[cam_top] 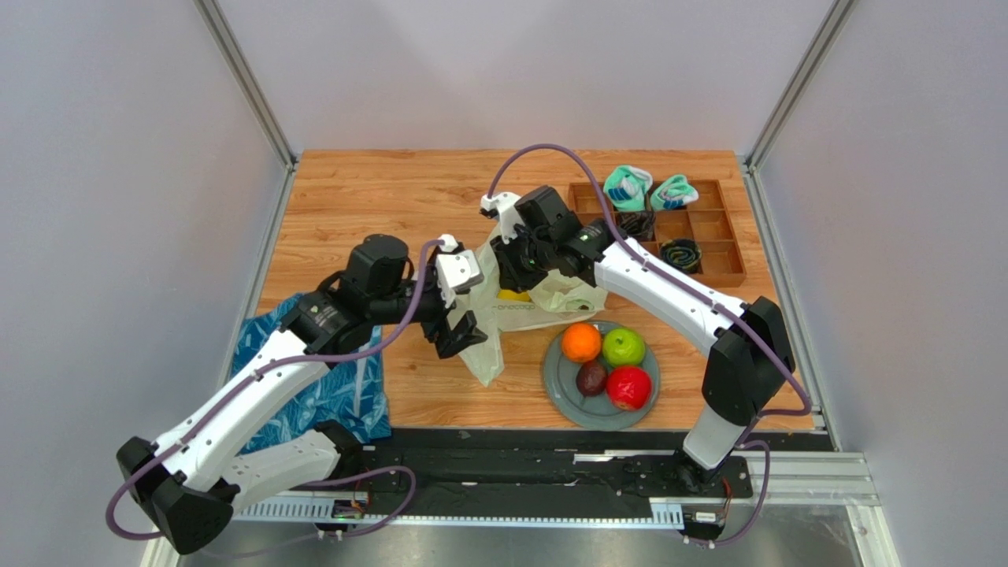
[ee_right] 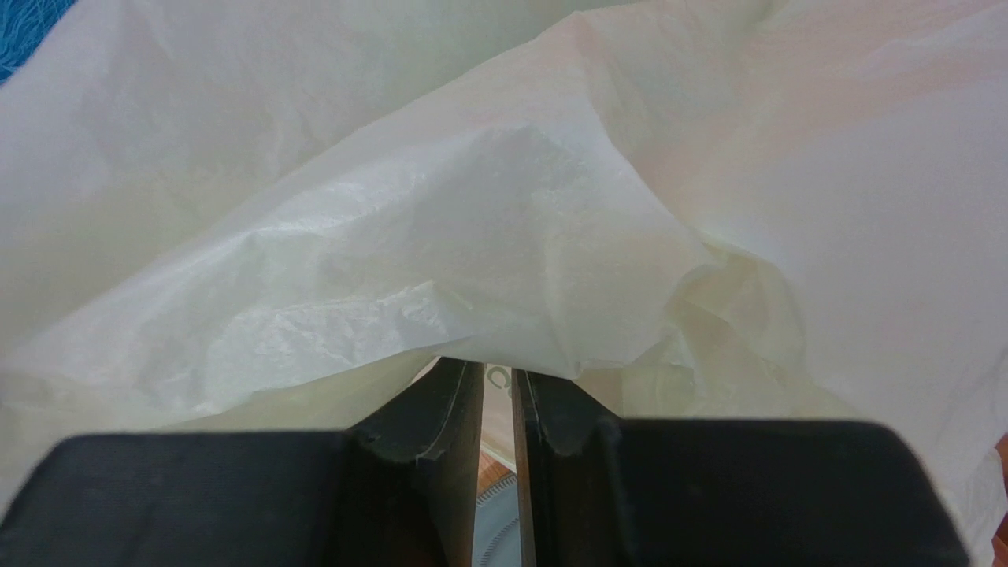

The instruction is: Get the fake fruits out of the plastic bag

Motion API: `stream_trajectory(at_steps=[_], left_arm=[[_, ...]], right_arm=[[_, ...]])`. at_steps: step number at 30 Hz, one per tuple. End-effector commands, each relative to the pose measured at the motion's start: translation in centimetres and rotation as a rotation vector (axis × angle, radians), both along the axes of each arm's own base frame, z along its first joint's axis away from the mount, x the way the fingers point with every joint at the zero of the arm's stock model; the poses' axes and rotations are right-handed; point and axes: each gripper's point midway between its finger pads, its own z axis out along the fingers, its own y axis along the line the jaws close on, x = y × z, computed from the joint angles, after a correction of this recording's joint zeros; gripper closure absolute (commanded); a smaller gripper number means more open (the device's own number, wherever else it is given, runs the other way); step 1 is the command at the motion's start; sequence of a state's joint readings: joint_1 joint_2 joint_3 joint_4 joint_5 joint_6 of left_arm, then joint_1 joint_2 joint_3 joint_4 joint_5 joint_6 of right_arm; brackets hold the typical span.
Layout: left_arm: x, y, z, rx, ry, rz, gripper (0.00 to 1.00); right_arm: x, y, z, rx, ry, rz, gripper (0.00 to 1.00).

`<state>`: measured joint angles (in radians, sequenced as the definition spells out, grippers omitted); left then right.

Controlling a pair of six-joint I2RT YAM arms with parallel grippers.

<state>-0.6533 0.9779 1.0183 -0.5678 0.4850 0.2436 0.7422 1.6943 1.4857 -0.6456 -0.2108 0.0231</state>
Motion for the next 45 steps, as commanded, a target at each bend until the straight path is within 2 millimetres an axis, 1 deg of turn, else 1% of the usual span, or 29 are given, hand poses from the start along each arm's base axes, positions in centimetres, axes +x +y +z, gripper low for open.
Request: stream_trajectory(at_steps=[1, 2, 3, 4, 5, 7, 8, 10, 12, 14, 15, 16, 17, 18, 19, 20, 22, 26, 27, 29, 30, 31, 32, 35, 36, 37, 38, 40, 45], left_arm=[[2.0, -0.3, -1.0, 0.101, -0.151, -0.003, 0.14], [2.1, -0.1, -1.6, 0.138, -0.156, -0.019, 0.42], [2.3, 0.0, -1.6, 0.150, -0.154, -0.016, 0.70], [2.6, 0.1, -0.9, 0.151, -0.163, 0.006, 0.89], [2.6, 0.2, -0.8, 0.147, -0.149, 0.017, 1.00], [1.8, -0.2, 0.5, 0.111, -0.149, -0.014, 1.00], [1.3, -0.2, 1.0, 0.092, -0.133, -0.020, 1.00], [0.3, -0.5, 2.1, 0.054, -0.108, -0.045, 1.00], [-1.1, -0.4, 2.5, 0.034, -0.051, -0.057, 1.00], [-3.1, -0.2, 3.1, 0.001, -0.012, -0.112, 1.00], [-3.8, -0.2, 3.2, -0.007, -0.004, -0.133, 1.00], [-4.8, -0.2, 3.0, -0.019, 0.020, -0.171, 1.00], [-5.5, 0.1, 3.0, -0.024, 0.033, -0.181, 1.00], [-5.7, 0.2, 2.4, -0.016, 0.052, -0.183, 1.00], [-6.0, 0.2, 2.1, -0.015, 0.062, -0.190, 1.00], [-6.3, 0.3, 1.9, -0.010, 0.066, -0.203, 1.00], [-6.6, 0.2, 1.1, -0.002, 0.089, -0.223, 1.00], [-7.0, 0.1, -0.5, 0.006, 0.136, -0.242, 1.00], [-7.2, 0.1, -1.6, 0.016, 0.159, -0.243, 1.00], [-7.4, -0.1, -2.2, 0.001, 0.177, -0.246, 1.00], [-7.6, -0.1, -3.0, 0.004, 0.195, -0.248, 1.00], [-7.7, -0.3, -2.9, -0.011, 0.195, -0.256, 1.00], [-7.8, -0.3, -3.1, -0.015, 0.204, -0.258, 1.00], [-8.0, -0.6, -3.5, -0.025, 0.220, -0.275, 1.00], [-8.2, -0.7, -3.4, -0.032, 0.226, -0.289, 1.00], [-8.3, -0.8, -3.4, -0.034, 0.224, -0.298, 1.00], [-8.4, -0.8, -3.3, -0.037, 0.223, -0.305, 1.00], [-8.5, -0.7, -3.4, -0.038, 0.222, -0.312, 1.00], [-9.2, -0.8, -3.7, -0.051, 0.270, -0.319, 1.00]], right_arm=[[0.1, 0.4, 3.1, 0.081, -0.064, -0.008, 0.81], [0.1, 0.4, 3.1, 0.080, -0.065, -0.009, 0.81], [0.0, 0.4, 2.8, 0.076, -0.060, -0.008, 0.80], [0.0, 0.4, 2.6, 0.074, -0.053, -0.007, 0.80], [-0.2, 0.4, 1.9, 0.065, -0.029, -0.015, 0.80], [-0.3, 0.4, 0.9, 0.054, 0.009, -0.033, 0.80], [-0.3, 0.4, -0.5, 0.035, 0.046, -0.049, 0.78], [0.3, 0.0, -1.8, 0.027, 0.098, -0.146, 0.69], [0.8, -0.5, -3.6, 0.009, 0.158, -0.249, 0.61], [1.7, -1.1, -4.8, -0.001, 0.189, -0.313, 0.55], [2.1, -1.0, -4.8, 0.005, 0.194, -0.326, 0.52], [2.6, -1.0, -4.9, 0.011, 0.204, -0.343, 0.52], [2.9, -0.9, -5.7, 0.001, 0.216, -0.352, 0.52], [3.4, -0.6, -5.6, 0.005, 0.211, -0.363, 0.52], [3.6, -0.5, -6.5, -0.004, 0.236, -0.383, 0.52], [3.6, -0.3, -6.7, -0.002, 0.246, -0.392, 0.52], [3.2, 0.1, -7.5, -0.006, 0.282, -0.404, 0.52], [1.6, -0.3, -8.8, -0.043, 0.312, -0.437, 0.28], [1.1, -0.1, -8.9, -0.042, 0.317, -0.434, 0.23], [0.9, 0.8, -8.0, -0.012, 0.298, -0.405, 0.13], [0.9, 1.3, -7.7, -0.007, 0.284, -0.398, 0.10], [1.0, 1.5, -7.8, -0.012, 0.280, -0.402, 0.07], [1.6, 2.0, -7.2, 0.003, 0.267, -0.404, 0.04], [2.4, 2.9, -7.9, -0.011, 0.271, -0.432, 0.04], [2.5, 3.1, -9.0, -0.028, 0.287, -0.456, 0.04], [2.6, 3.2, -9.2, -0.035, 0.291, -0.464, 0.04], [2.7, 3.0, -9.6, -0.052, 0.287, -0.481, 0.07], [2.7, 3.3, -10.3, -0.066, 0.295, -0.492, 0.08], [3.2, 2.6, -11.6, -0.131, 0.246, -0.565, 0.10]])
